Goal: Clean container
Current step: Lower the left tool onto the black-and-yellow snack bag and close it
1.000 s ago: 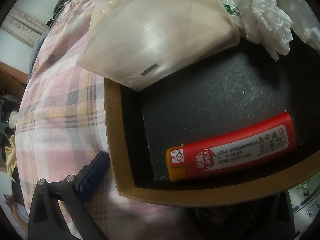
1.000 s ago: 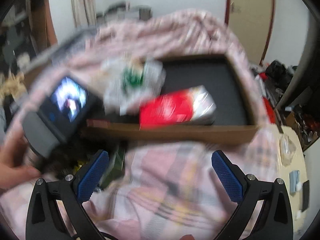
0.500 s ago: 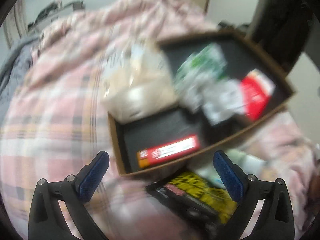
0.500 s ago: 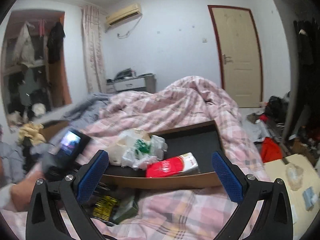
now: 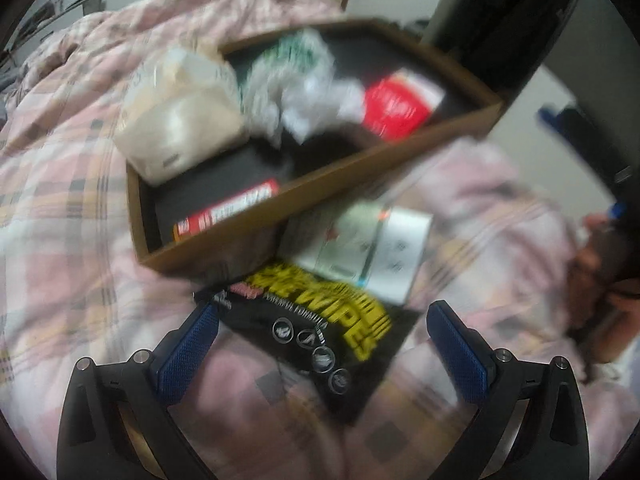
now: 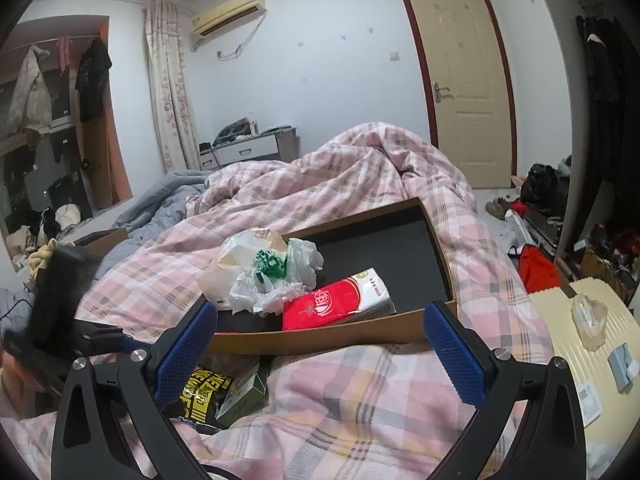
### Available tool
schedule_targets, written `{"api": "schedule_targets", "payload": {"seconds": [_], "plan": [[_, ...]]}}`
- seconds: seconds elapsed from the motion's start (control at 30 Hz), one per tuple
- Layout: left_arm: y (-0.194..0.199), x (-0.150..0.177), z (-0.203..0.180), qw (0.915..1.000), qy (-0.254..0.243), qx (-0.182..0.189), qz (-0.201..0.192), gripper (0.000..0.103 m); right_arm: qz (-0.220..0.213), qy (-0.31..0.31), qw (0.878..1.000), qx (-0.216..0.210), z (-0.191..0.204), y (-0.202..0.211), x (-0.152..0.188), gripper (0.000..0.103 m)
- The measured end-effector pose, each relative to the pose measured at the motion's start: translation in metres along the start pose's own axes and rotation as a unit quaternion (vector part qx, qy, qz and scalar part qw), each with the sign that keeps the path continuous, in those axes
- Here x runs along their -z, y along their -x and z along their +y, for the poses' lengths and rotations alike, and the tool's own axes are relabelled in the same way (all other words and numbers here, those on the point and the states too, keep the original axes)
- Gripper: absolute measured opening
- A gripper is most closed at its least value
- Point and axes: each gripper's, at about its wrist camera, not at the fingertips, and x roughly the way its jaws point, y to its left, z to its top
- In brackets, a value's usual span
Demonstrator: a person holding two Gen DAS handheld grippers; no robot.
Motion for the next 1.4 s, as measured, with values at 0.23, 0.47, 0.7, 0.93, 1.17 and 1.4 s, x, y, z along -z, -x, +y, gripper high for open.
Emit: {"api": "schedule_targets", "payload": {"seconds": [0.23,0.47,0.7,0.93,1.17,1.4], "plan": [[-0.013,0.0,0.001,0.999,-0.014,-0.023,0.034,0.103,-0.003,0.008,1.0,0.002,0.003,0.0,-0.001,0.102],[-0.025,-0.018,0.012,0.9994,-0.018,-0.012,0.027,0.075,0.001,0.006,1.0,0.002,0.002,-0.001,-0.002,0.102],[0.0,-0.014,0.009,0.9993,-0.029,-0.014,-0.017,0.033,0.002,-0.001,1.0,-0.001,-0.003,0.001,-0.001,0.102],[0.044,-0.011,0.009,0.997,-0.043,0.014,-0.063,0.015,0.001,-0.006,1.0,-0.004,-0.005,0.002,0.0,0.103],[0.108,-0.015,0.021,0.9799,-0.027,0.052,-0.191,0.008,0.0,-0.016,1.0,-0.008,-0.009,0.002,0.0,0.103],[0.094,-0.025,0.05,0.9773,0.034,0.077,-0.194,0.008,0.0,-0.016,1.0,-0.008,-0.009,0.001,0.0,0.103]]}}
